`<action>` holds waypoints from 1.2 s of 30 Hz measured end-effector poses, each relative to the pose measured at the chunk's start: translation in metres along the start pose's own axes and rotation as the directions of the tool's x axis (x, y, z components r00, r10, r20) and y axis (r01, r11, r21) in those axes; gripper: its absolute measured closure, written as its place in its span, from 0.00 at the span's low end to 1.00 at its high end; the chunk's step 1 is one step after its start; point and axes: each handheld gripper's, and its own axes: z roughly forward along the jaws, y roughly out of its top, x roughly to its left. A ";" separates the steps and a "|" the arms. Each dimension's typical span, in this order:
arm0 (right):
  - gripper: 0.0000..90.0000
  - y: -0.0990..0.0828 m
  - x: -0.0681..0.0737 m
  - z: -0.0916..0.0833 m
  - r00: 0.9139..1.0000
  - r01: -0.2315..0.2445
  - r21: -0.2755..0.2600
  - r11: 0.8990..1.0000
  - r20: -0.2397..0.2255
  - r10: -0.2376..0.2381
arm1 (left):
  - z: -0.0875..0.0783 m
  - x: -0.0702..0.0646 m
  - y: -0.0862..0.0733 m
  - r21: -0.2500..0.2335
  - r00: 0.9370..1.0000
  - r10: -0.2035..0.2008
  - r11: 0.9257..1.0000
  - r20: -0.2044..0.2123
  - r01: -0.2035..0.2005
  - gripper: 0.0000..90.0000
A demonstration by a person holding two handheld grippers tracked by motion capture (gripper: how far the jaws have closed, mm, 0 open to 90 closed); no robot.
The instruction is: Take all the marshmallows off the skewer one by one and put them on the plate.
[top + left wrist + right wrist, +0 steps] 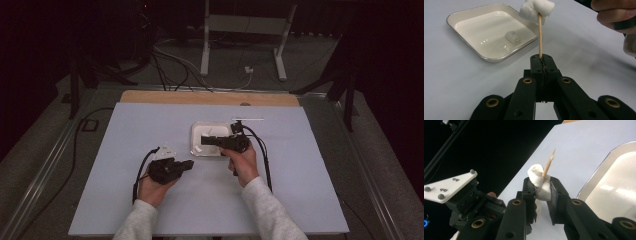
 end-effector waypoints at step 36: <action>0.85 0.016 -0.028 -0.037 0.974 0.044 -0.023 0.999 0.223 -0.037 | -0.012 0.013 -0.004 -0.008 0.998 -0.010 1.000 -0.062 0.010 1.00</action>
